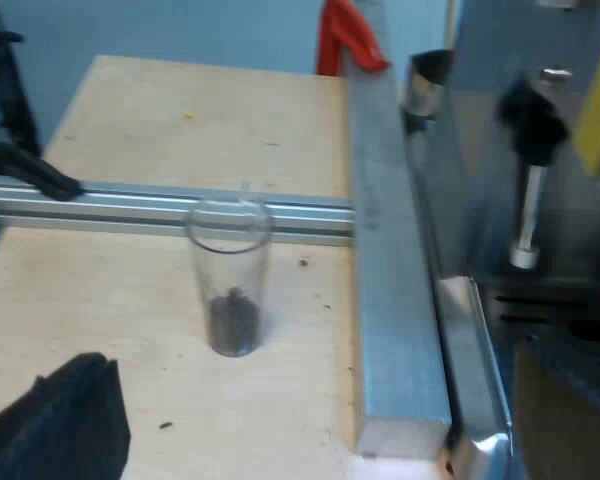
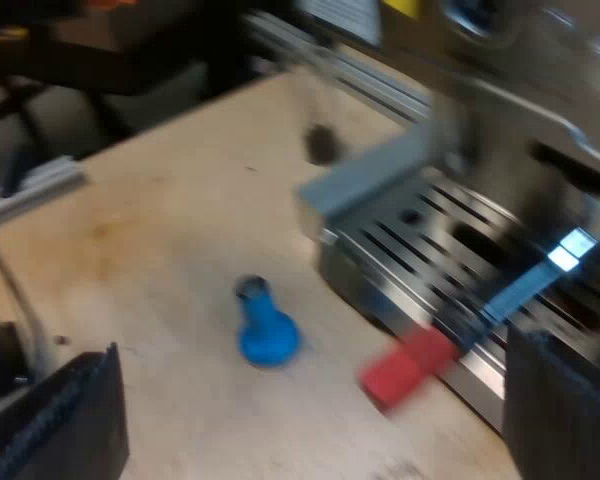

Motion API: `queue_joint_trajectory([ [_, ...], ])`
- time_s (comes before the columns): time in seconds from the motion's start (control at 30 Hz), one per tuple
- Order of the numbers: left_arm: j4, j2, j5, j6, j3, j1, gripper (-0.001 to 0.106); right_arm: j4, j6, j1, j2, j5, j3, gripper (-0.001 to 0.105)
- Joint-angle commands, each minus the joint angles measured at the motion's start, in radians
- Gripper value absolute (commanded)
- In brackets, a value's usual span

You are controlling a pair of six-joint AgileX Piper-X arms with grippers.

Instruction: Pour the beans into the coffee machine

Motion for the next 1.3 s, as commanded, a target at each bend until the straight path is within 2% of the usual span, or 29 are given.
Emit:
queue_joint_trajectory([
  [0.03, -0.048, 0.046, -0.043, -0.01, 0.012, 0.011, 0.08, -0.091, -0.012, 0.065, 0.066, -0.001, -0.01, 0.078],
  [0.17, -0.082, 0.092, -0.039, -0.004, 0.052, 0.061, 0.08, -0.157, -0.012, 0.121, 0.149, -0.001, -0.01, 0.078],
  [0.27, -0.126, 0.122, 0.026, 0.069, 0.092, 0.125, 0.08, -0.22, -0.012, 0.161, 0.214, -0.001, -0.008, 0.078],
  [0.33, -0.178, 0.142, 0.091, 0.161, 0.12, 0.168, 0.08, -0.259, -0.012, 0.177, 0.247, -0.001, -0.008, 0.078],
  [0.4, -0.222, 0.156, 0.102, 0.192, 0.14, 0.185, 0.08, -0.287, -0.012, 0.188, 0.278, -0.001, -0.008, 0.078],
  [0.63, -0.5, 0.265, 0.127, 0.206, 0.259, 0.187, 0.08, -0.381, -0.012, 0.189, 0.348, -0.001, -0.008, 0.078],
  [0.7, -0.546, 0.3, 0.128, 0.206, 0.277, 0.187, 0.08, -0.407, -0.012, 0.189, 0.352, -0.001, -0.008, 0.078],
  [0.77, -0.606, 0.343, 0.128, 0.206, 0.295, 0.187, 0.08, -0.418, -0.012, 0.189, 0.352, 0.01, -0.008, 0.078],
  [0.83, -0.697, 0.402, 0.128, 0.206, 0.316, 0.187, 0.08, -0.439, -0.012, 0.189, 0.352, 0.064, -0.008, 0.078],
  [1.07, -0.917, 0.607, 0.128, 0.206, 0.335, 0.187, 0.08, -0.47, -0.012, 0.189, 0.352, 0.122, -0.008, 0.078],
  [1.3, -1.222, 0.87, 0.128, 0.206, 0.335, 0.187, 0.08, -0.499, -0.012, 0.189, 0.352, 0.133, -0.008, 0.078],
])
